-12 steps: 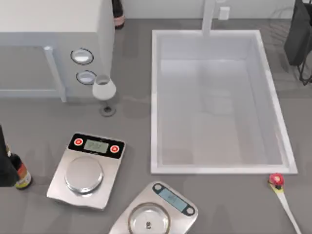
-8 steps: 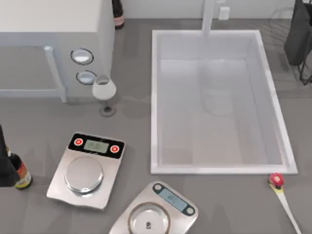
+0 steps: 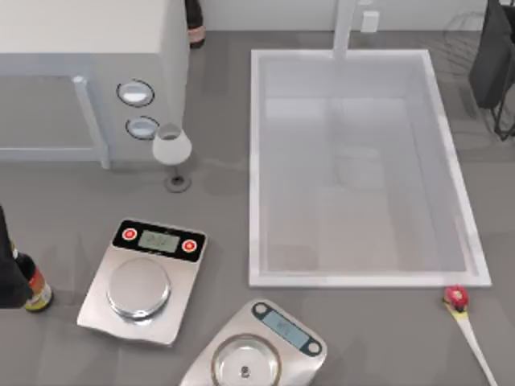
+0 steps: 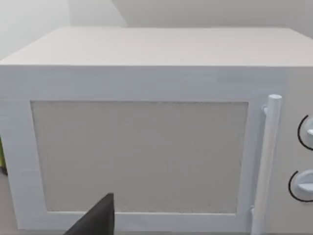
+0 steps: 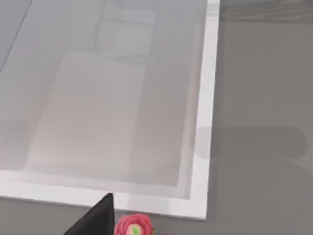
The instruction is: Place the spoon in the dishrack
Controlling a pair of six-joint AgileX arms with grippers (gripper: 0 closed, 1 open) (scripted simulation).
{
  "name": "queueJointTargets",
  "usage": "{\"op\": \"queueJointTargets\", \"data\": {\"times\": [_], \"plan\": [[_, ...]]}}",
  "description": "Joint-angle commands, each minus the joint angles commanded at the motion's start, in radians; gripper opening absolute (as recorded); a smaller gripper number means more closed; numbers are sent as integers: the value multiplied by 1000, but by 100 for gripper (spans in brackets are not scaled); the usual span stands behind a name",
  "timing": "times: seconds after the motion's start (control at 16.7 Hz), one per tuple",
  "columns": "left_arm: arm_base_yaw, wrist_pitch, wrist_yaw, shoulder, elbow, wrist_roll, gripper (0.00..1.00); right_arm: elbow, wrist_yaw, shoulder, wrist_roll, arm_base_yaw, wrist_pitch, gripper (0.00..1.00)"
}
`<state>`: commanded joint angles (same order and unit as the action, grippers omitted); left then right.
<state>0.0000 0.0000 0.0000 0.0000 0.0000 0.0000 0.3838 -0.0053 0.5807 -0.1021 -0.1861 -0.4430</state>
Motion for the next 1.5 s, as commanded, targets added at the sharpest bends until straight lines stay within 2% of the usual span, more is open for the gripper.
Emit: {"op": "queueJointTargets", "data": {"times": [0.36, 0.72, 1.2, 1.5], "plan": [[0, 0, 0, 0, 0, 0, 100, 307, -6, 524, -90, -146, -373, 100], [0, 0, 0, 0, 0, 0, 100, 504, 3, 819, -140, -235, -589, 100], [0, 0, 0, 0, 0, 0, 100, 507, 4, 845, -143, -238, -589, 100], [0, 0, 0, 0, 0, 0, 100, 400, 4, 942, -147, -242, -380, 100]]}}
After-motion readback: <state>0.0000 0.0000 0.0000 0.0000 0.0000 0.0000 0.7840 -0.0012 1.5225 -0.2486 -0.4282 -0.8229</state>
